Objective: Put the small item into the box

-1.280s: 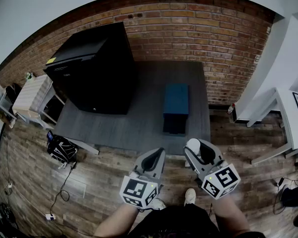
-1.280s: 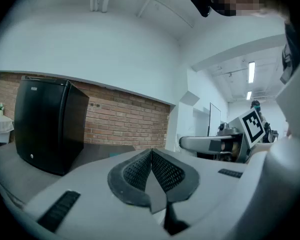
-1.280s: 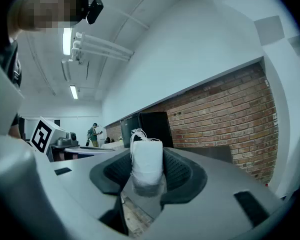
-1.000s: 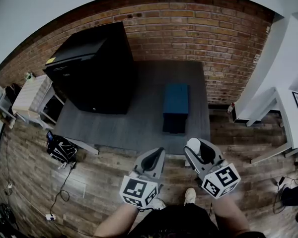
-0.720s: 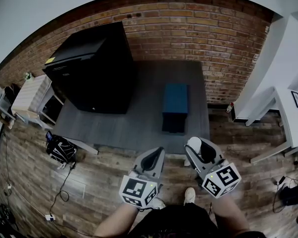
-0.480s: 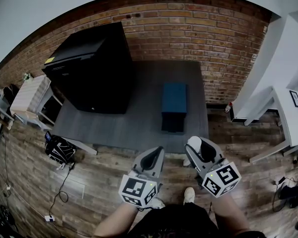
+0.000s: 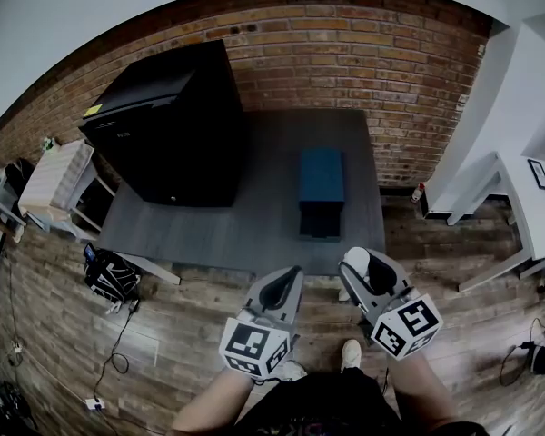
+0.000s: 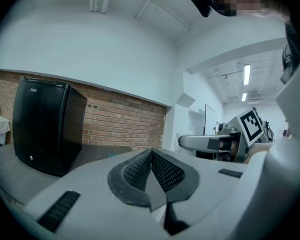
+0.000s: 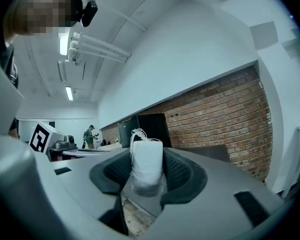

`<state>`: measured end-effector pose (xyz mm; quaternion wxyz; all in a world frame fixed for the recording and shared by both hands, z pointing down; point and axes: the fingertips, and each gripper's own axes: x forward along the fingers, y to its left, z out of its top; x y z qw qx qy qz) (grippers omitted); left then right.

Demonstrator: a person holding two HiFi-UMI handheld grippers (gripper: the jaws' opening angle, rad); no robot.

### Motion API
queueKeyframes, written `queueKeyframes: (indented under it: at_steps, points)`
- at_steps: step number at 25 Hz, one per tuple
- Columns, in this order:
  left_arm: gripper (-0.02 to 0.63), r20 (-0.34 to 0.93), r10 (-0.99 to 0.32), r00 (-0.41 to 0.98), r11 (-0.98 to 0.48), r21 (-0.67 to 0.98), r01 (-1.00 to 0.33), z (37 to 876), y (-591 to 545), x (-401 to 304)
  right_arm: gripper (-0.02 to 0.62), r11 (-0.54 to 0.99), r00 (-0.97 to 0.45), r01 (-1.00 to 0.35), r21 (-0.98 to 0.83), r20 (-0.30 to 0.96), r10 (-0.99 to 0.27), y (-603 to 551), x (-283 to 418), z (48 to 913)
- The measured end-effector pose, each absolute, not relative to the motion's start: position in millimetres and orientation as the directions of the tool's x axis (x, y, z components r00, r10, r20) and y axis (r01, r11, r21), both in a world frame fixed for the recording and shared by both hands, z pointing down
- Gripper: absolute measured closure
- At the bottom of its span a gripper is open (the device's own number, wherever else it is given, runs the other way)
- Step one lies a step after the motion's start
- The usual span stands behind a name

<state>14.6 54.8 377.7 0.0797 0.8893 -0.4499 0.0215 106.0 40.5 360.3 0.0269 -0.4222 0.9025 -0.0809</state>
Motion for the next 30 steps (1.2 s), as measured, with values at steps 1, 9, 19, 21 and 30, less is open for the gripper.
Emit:
queueKeyframes:
  at_steps: [1, 9, 19, 21, 30]
  points:
    - [0.572, 0.110, -0.795, 0.597, -0.585, 0.121, -0.802, 377.9, 56.3, 12.9, 0.400, 0.629, -0.641, -0.759, -0.169, 0.020, -0.767, 42.0, 104.0, 360.5]
    - [0.572, 0.110, -0.783, 0.612, -0.600, 0.123, -0.790, 381.7, 67.0, -8.4, 0.402, 0.620, -0.632, -0.767, -0.167, 0.027, -0.774, 53.3, 80.6, 364.7]
    - [0.572, 0.099, -0.789, 0.606, -0.593, 0.138, -0.794, 384.2, 69.7, -30.7, 0.402, 0.614, -0.627, -0.772, -0.165, 0.033, -0.778, 55.0, 62.4, 363.8]
    - [0.572, 0.100, -0.791, 0.603, -0.589, 0.139, -0.796, 384.7, 68.6, -31.1, 0.402, 0.616, -0.629, -0.770, -0.167, 0.031, -0.777, 53.2, 61.9, 363.0]
    - [0.572, 0.114, -0.804, 0.584, -0.569, 0.135, -0.811, 388.7, 46.9, -29.2, 0.402, 0.624, -0.641, -0.758, -0.191, 0.035, -0.767, 22.3, 67.3, 371.1]
